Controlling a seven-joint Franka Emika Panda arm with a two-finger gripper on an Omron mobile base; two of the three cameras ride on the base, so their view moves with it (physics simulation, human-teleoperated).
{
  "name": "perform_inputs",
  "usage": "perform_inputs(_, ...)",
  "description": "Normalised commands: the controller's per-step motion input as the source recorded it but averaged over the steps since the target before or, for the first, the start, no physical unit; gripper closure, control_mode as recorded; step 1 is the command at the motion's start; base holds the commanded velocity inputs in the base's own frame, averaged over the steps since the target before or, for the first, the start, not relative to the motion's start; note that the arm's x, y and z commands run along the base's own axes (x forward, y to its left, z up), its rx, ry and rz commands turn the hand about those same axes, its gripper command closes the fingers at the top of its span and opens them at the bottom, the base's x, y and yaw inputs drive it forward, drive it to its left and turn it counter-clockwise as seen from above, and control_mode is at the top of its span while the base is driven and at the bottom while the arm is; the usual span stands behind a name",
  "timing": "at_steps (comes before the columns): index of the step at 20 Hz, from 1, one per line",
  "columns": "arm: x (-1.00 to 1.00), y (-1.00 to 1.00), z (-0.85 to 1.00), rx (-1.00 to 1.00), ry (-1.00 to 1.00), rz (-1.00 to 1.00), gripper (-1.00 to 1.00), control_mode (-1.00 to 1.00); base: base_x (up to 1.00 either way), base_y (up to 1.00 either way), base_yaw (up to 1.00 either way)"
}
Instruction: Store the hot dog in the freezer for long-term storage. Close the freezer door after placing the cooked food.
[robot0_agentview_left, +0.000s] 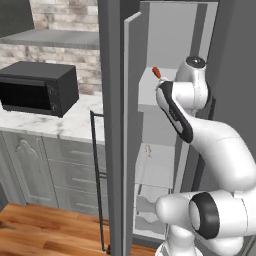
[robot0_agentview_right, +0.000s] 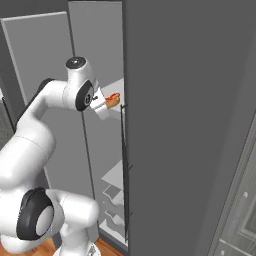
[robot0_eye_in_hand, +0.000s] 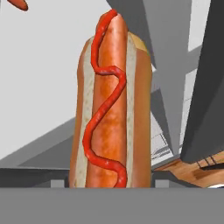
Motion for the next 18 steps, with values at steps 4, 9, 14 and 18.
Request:
perform_inputs(4,0.54,0.00,0.00,0.00,0.06,-0.01,1.00,-1.00,0.00,0.00,0.00)
perform_inputs(9,0.35,0.00,0.00,0.00,0.00,0.00,1.00,-1.00,0.00,0.00,0.00)
perform_inputs(14,0.37,-0.01,-0.01,0.00,0.00,0.00,1.00,-1.00,0.00,0.00,0.00)
perform_inputs(18,0.39,-0.09,-0.08,-0.03,0.02,-0.01,1.00,-1.00,0.00,0.00,0.00)
